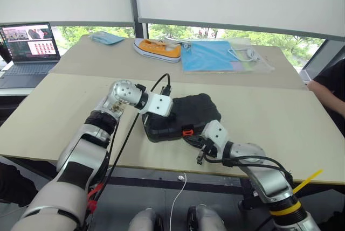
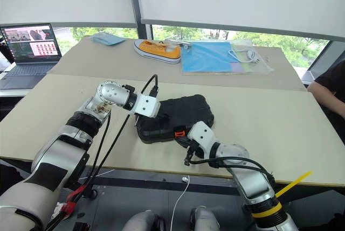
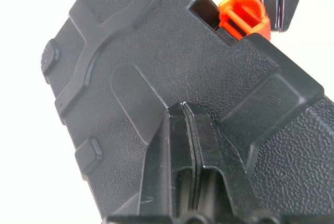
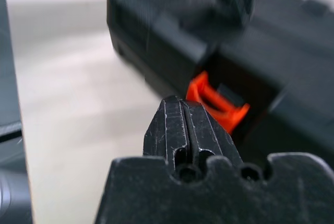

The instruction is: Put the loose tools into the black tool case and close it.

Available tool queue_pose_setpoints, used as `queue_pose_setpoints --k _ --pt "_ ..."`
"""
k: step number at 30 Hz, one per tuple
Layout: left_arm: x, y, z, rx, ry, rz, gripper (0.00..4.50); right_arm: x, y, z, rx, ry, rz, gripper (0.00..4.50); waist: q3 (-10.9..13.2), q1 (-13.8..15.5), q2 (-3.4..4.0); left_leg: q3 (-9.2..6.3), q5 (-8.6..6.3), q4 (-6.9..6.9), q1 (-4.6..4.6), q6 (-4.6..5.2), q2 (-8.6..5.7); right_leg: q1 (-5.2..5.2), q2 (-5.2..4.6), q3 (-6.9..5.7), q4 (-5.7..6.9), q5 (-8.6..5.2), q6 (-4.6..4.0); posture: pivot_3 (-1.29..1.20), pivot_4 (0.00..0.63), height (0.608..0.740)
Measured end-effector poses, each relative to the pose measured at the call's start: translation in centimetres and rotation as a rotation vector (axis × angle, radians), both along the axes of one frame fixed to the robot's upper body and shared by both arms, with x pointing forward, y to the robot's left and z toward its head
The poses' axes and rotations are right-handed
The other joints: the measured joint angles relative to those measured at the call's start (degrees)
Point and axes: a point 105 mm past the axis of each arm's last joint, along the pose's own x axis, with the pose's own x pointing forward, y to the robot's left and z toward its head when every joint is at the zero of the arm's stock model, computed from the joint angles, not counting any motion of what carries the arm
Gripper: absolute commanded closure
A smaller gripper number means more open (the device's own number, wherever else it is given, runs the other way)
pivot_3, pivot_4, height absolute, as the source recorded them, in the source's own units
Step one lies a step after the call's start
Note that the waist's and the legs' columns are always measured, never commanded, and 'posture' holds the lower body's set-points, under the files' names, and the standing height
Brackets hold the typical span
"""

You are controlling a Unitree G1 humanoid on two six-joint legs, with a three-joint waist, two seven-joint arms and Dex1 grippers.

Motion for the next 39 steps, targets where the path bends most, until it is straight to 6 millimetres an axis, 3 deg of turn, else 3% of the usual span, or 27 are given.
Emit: queue_pose_setpoints --k 3,8,14,20,23,29,39 --pt "-0.2 -0.5 -0.2 -0.007 0.001 -0.02 4.44 1.1 -1.1 1.8 -0.001 -0.07 -0.051 4.49 -0.6 0.3 0.08 0.01 0.17 -0.03 0.01 0.52 0.0 0.01 0.02 -0.02 -0.02 -0.12 -0.2 0.0 0.15 0.718" --pt "-0.4 -0.6 -0.4 -0.04 0.059 -0.005 4.44 1.1 -1.6 0.3 -0.023 -0.015 -0.05 4.49 -1.2 0.4 0.04 0.04 0.07 -0.07 0.04 0.6 -0.06 0.06 0.0 0.0 -0.03 -0.3 -0.41 0.0 0.15 0.718" --pt "0.1 1.0 -0.4 -0.11 0.179 0.107 4.44 -1.8 -4.1 1.9 0.008 0.086 0.028 4.49 -1.2 0.2 0.03 0.02 0.03 -0.12 -0.01 0.63 -0.01 0.0 0.01 -0.01 -0.11 -0.31 -0.38 0.0 0.15 0.718" --pt "0.3 1.4 -0.3 -0.12 0.164 0.131 4.44 -4.0 -3.8 -1.9 -0.101 0.238 0.115 4.49 -1.2 -0.2 0.01 0.03 -0.08 -0.22 0.06 0.64 0.06 -0.01 0.05 -0.03 -0.12 -0.32 -0.38 0.0 0.15 0.718" --pt "0.3 1.1 -0.3 -0.121 0.153 0.126 4.44 -2.7 -3.4 -3.4 -0.113 0.262 0.073 4.49 -1.2 0.0 0.0 0.05 -0.05 -0.2 0.05 0.59 0.04 -0.02 0.02 -0.02 -0.12 -0.31 -0.36 0.0 0.15 0.718" --pt "0.2 0.5 -0.4 -0.114 0.127 0.102 4.44 -0.4 -2.7 -2.8 -0.102 0.206 0.03 4.49 -1.2 0.5 0.0 0.05 -0.04 -0.21 0.03 0.56 0.03 -0.02 0.01 -0.03 -0.15 -0.33 -0.39 0.0 0.15 0.718" --pt "0.4 0.3 -0.5 -0.104 0.105 0.103 4.44 0.5 -1.3 -2.8 -0.049 0.228 0.039 4.49 -1.2 -0.2 0.01 0.05 0.01 -0.21 0.04 0.48 0.08 -0.07 0.01 -0.05 -0.07 -0.3 -0.35 0.0 0.15 0.718"
